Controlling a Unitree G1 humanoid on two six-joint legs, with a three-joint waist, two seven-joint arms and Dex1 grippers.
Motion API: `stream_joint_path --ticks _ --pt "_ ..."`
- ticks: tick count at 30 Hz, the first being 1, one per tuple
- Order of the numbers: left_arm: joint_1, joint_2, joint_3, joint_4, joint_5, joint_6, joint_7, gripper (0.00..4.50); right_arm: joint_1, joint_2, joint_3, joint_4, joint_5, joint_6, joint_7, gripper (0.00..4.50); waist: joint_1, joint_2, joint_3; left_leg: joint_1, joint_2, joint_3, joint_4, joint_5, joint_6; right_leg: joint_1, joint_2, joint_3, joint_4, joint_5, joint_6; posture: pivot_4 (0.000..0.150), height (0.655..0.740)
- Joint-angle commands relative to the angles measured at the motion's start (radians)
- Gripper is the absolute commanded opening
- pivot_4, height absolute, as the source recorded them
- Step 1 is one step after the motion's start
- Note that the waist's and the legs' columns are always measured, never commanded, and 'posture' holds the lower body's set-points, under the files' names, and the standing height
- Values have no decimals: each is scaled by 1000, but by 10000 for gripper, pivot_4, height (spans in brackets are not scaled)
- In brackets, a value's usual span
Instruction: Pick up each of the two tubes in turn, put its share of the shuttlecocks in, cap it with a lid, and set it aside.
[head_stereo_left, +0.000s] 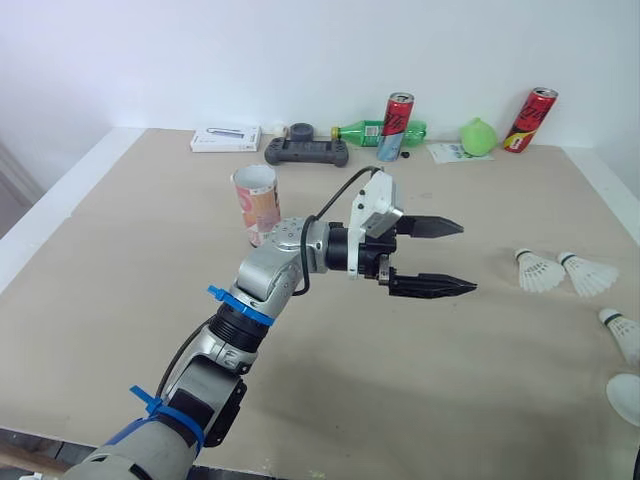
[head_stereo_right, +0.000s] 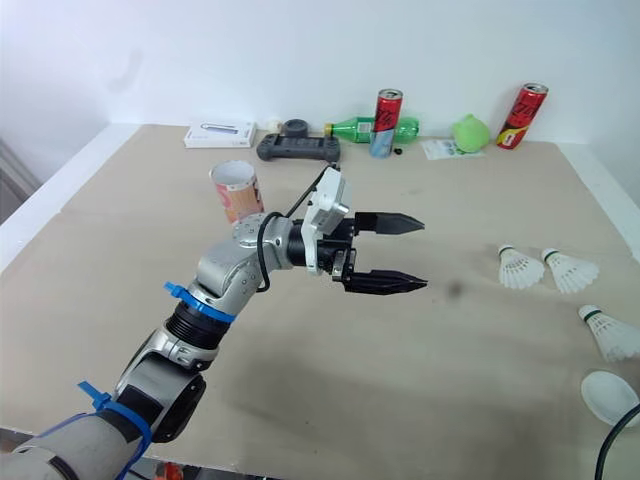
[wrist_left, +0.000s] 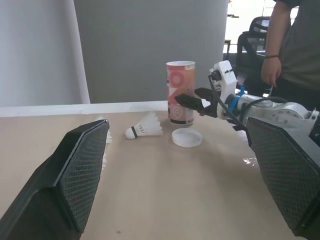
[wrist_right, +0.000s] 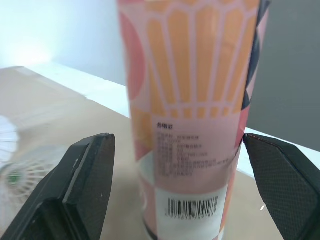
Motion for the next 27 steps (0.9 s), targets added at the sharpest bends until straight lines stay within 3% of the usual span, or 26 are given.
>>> stream_joint_path --ticks 1,10,14,17,20,24,27 --pt "-13 -11 10 2 -7 -15 -9 45000 63 46 1 -135 32 19 -16 43913 1 0 0 0 0 -1 0 0 0 0 0 -1 0 0 0 1500 7400" --pt "1 -13 11 9 -3 -21 -10 45000 215 187 51 -322 86 6 12 43913 0 1 0 0 0 -2 0 -2 2 0 -1 -1 -1 -2 0 1500 7400" --pt "28 11 42 4 14 -31 40 45000 403 149 122 -578 279 57 203 43913 -1 5 -1 0 1 -4 -1 -2 1 0 -1 -1 -1 -2 0 1500 7400" --pt "65 45 81 -54 -8 20 91 45000 498 -11 96 -731 477 90 255 43913 -13 3 0 1 2 -4 -1 -2 1 0 0 -1 -1 -2 -1 1500 7400" --pt "137 98 97 -139 -3 63 142 45000 497 -297 89 -809 657 140 267 43913 -30 -2 3 2 2 -3 0 -2 1 1 -1 -1 -1 -2 0 1500 7400" --pt "258 153 124 -258 15 96 240 45000 298 -624 175 -791 779 208 231 43913 -26 -12 8 5 1 -6 0 -1 0 6 0 -3 -3 -2 0 1500 7400" --pt "366 173 157 -378 30 114 349 45000 89 -775 335 -727 819 253 269 43913 -22 -14 9 3 0 -11 0 0 -2 10 -1 -6 -6 -2 -1 1500 7400"
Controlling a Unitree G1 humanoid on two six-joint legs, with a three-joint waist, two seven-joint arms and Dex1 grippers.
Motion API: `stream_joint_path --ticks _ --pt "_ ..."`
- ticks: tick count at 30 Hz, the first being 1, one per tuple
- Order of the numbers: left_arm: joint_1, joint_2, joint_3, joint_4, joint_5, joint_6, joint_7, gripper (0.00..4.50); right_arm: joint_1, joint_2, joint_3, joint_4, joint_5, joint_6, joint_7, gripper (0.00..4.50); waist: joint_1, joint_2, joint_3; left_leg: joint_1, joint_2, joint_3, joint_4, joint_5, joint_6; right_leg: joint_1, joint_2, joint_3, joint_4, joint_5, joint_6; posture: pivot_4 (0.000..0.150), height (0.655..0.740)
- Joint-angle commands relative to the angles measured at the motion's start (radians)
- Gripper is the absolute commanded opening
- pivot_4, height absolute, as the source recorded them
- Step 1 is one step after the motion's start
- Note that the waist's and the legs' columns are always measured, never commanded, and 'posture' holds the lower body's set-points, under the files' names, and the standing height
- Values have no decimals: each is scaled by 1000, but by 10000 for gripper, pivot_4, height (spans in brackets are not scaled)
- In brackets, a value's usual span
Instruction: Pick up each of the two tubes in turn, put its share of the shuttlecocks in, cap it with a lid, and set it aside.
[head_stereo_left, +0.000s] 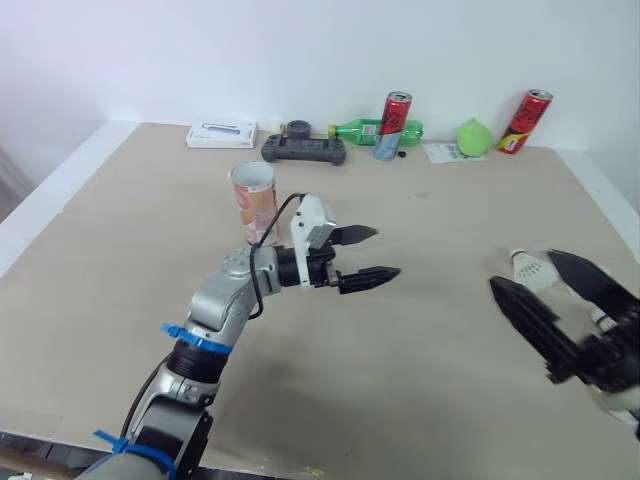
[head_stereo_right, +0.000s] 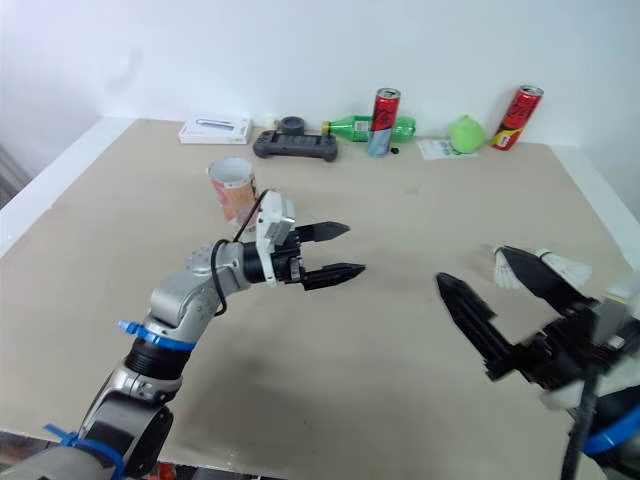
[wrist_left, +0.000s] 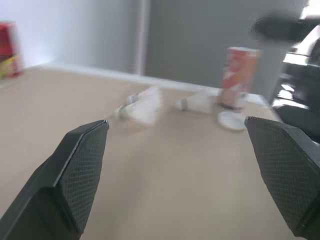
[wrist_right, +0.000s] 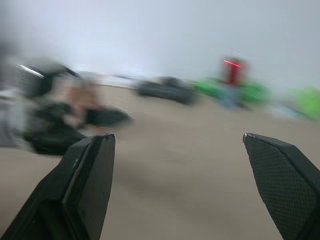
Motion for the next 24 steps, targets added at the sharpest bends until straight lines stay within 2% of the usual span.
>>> stream_joint_path --ticks 1,3,6,10,16,20,24 --pt "101 17 54 -183 12 23 141 45000 -222 -139 177 64 69 50 41 43913 3 -1 1 -1 0 -1 -1 0 0 1 0 0 -3 0 0 1500 7400" --pt "203 13 97 -292 32 36 265 45000 -399 -176 332 139 43 92 93 43913 17 -3 0 -4 0 -3 -2 -2 1 1 -1 -1 -6 0 2 1500 7400" --pt "332 2 139 -411 83 21 407 45000 -583 -179 485 219 -16 147 173 43913 17 -3 0 -4 1 -2 -1 -7 6 1 1 5 -8 1 11 1500 7400" --pt "420 -15 152 -437 193 -29 567 45000 -777 -111 634 319 -98 200 250 43913 35 -3 1 -5 1 -1 -1 -8 6 1 1 5 -8 -2 13 1500 7400" --pt "375 -43 183 -327 300 -57 730 45000 -940 -16 741 408 -209 253 335 43913 42 -3 1 -8 0 -2 3 -8 6 1 0 2 -8 2 13 1500 7400" --pt "267 -43 199 -81 306 -120 728 45000 -988 43 758 433 -255 280 349 43913 43 -3 0 -7 0 -1 4 -7 6 1 0 2 -8 4 15 1500 7400" --pt "168 -23 172 116 322 -226 666 45000 -1005 77 755 428 -276 308 349 43913 42 -3 0 -9 1 1 4 -7 7 -1 1 3 -8 5 14 1500 7400"
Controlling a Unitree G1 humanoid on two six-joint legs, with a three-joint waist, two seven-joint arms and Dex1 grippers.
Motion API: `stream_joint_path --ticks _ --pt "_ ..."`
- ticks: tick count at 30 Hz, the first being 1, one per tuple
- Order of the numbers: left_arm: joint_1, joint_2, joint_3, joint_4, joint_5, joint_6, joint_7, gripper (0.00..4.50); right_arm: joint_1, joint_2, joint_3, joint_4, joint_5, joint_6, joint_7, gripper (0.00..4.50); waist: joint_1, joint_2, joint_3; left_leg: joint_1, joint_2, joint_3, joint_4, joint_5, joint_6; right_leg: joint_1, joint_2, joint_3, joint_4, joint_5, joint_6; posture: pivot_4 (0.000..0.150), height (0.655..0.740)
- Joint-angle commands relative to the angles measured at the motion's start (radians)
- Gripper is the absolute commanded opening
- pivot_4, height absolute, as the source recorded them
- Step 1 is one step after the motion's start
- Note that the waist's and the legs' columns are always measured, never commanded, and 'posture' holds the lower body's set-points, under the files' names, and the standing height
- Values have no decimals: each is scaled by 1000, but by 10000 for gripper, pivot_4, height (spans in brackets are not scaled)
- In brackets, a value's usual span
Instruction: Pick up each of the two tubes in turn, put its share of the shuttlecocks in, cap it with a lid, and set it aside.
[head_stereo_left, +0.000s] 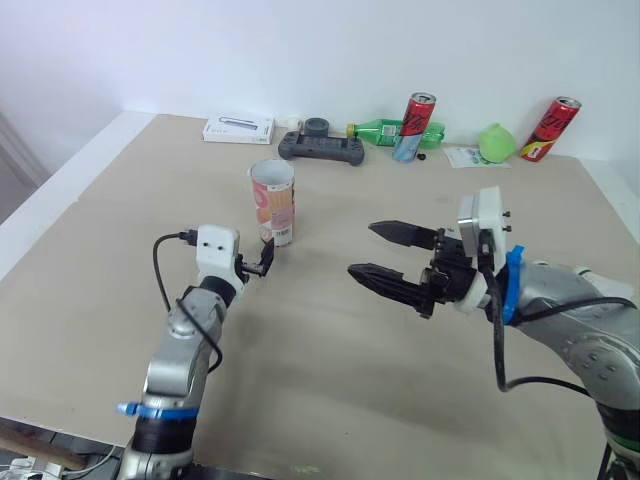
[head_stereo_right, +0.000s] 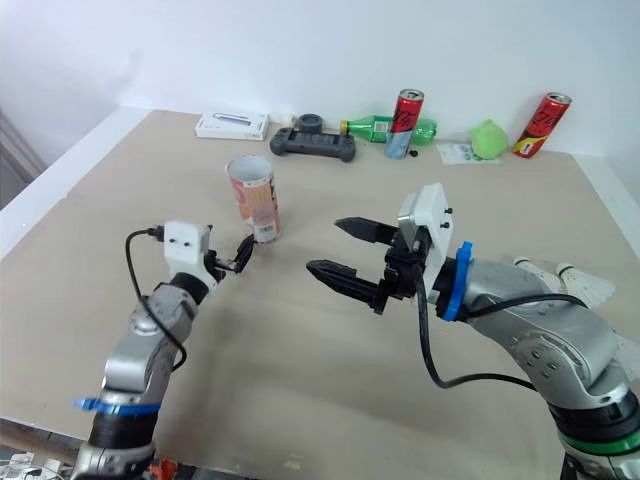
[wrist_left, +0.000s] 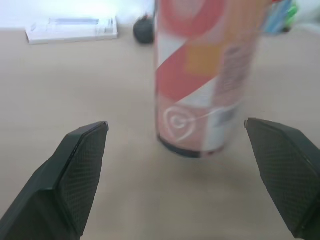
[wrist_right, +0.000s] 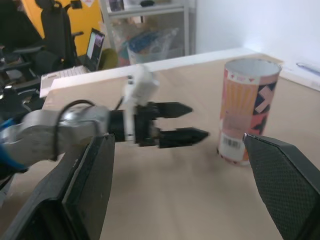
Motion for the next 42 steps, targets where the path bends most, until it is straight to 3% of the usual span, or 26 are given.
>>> stream_joint_path --ticks 1,19,26,27,29,30,32,37,42 --pt "-94 12 -8 152 9 -109 -58 45000 -27 20 -25 -18 -17 19 7 43913 0 0 0 0 0 1 0 0 0 0 0 0 0 0 0 1500 7400" --pt "-496 28 36 883 0 -481 -223 45000 -13 83 -54 -93 -47 85 -40 43913 -2 0 0 -2 1 3 1 0 1 -2 1 0 2 1 0 1500 7400" --pt "-564 28 55 1029 1 -580 -244 45000 -2 88 -64 -115 -47 96 -54 43913 -4 0 0 -2 1 3 1 0 1 -2 1 0 2 1 0 1500 7400" --pt "-568 26 62 1042 -4 -587 -246 42552 -1 88 -66 -117 -47 97 -55 44599 -4 0 0 -2 1 3 1 0 1 -2 1 0 2 1 0 1500 7400" --pt "-575 25 68 1063 -9 -599 -259 38170 2 89 -70 -122 -47 101 -58 45000 -6 0 0 -2 1 3 1 0 1 -2 1 0 2 1 0 1500 7400" --pt "-578 25 70 1071 -8 -604 -263 33613 3 89 -72 -124 -47 102 -59 45000 -7 0 0 -2 1 3 1 0 1 -2 1 0 2 1 0 1500 7400" --pt "-582 26 72 1081 -4 -609 -268 30366 7 90 -75 -128 -46 104 -63 45000 -9 0 0 -2 1 3 1 0 1 -2 1 0 2 1 0 1500 7400" --pt "-561 66 46 988 11 -621 -350 30063 134 138 -97 -166 -149 59 -162 45000 -10 0 0 -2 1 3 1 0 0 -3 1 0 3 1 0 1500 7400" --pt "-482 210 -44 624 4 -432 -592 30063 365 229 -115 -247 -410 -54 -314 45000 -14 -1 -1 -9 0 5 1 2 -3 -13 0 4 11 0 1 1500 7400"
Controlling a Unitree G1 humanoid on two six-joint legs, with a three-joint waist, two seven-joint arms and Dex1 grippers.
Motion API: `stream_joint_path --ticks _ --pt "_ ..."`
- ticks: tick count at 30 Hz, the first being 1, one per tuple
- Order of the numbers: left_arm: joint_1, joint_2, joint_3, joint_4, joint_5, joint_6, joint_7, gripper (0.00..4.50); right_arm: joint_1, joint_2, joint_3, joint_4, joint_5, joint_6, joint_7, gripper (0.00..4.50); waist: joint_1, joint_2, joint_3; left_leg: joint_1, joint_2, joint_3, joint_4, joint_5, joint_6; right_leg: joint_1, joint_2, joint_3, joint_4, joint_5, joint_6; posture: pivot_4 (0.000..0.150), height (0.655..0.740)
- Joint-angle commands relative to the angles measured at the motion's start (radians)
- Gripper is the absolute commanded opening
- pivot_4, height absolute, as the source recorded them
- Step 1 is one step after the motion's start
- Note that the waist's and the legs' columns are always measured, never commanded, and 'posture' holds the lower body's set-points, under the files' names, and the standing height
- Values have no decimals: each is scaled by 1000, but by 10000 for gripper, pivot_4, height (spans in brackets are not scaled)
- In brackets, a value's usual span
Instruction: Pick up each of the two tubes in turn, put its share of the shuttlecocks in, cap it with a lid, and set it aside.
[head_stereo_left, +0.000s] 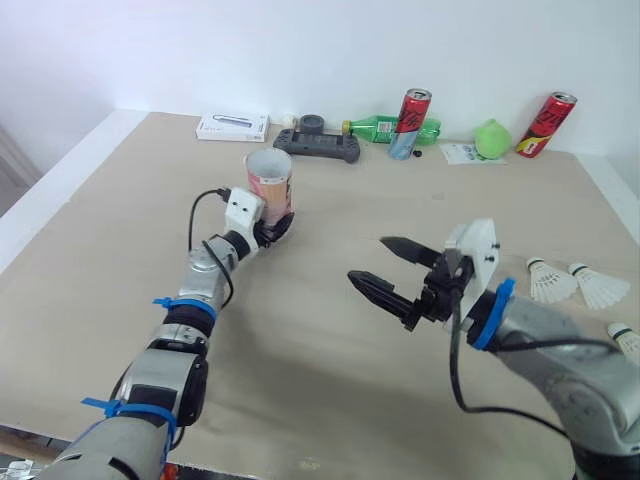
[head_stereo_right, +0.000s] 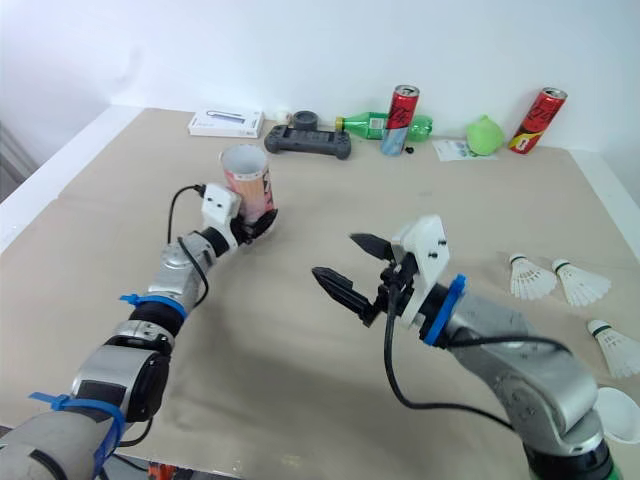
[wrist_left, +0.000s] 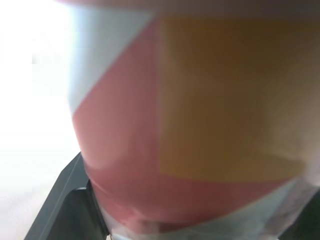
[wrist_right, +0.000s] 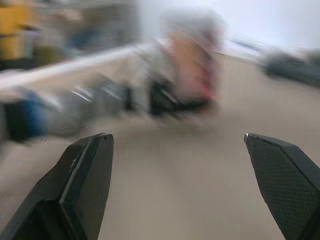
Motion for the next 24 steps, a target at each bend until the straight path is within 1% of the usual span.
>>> stream_joint_path --ticks 1,3,6,8,9,10,13,16,20,24 --pt "25 125 -77 -300 3 157 -190 30063 121 44 -24 -91 -231 -122 -117 45000 -1 0 0 0 -1 2 0 1 -1 -2 -1 2 3 -1 0 1500 7400" --pt "36 199 -111 -414 9 247 -258 30063 189 79 -14 -101 -344 -172 -168 45000 -2 0 0 1 0 3 -1 2 -4 -3 1 2 5 -1 -1 1500 7400" --pt "10 321 -183 -501 85 322 -346 30063 264 143 -22 -69 -512 -212 -279 45000 -2 1 0 4 1 3 -1 5 -8 -3 1 2 6 1 -4 1500 7400" --pt "1 370 -226 -548 117 373 -392 30063 274 186 -45 -41 -558 -224 -314 45000 -3 1 0 7 1 5 -1 8 -8 -2 2 1 6 2 -8 1500 7400" --pt "-2 389 -246 -573 128 404 -415 30063 273 206 -59 -25 -569 -217 -327 45000 -3 1 0 8 1 5 -2 9 -8 -1 2 1 6 2 -12 1500 7400" --pt "0 404 -265 -602 139 433 -435 30063 271 225 -74 -1 -566 -209 -329 45000 -3 1 0 9 3 6 -2 11 -8 -1 1 1 6 3 -13 1500 7400" --pt "15 420 -305 -679 169 505 -458 30063 242 284 -121 70 -545 -192 -339 45000 -4 1 0 9 3 6 -3 15 -6 -1 0 0 6 3 -13 1500 7400" --pt "42 425 -342 -753 192 571 -470 30063 180 306 -157 150 -552 -185 -346 45000 -6 1 0 9 3 6 -3 15 -5 -1 -1 2 6 3 -12 1500 7400" --pt "76 429 -371 -806 225 628 -454 30063 95 300 -220 268 -566 -162 -360 45000 -6 1 0 9 1 7 -4 15 -4 -2 0 7 6 6 -11 1500 7400" --pt "95 427 -377 -829 235 652 -446 30063 35 280 -250 377 -573 -182 -334 45000 -5 1 0 7 1 7 -6 14 -2 -4 3 11 6 7 -8 1500 7400"
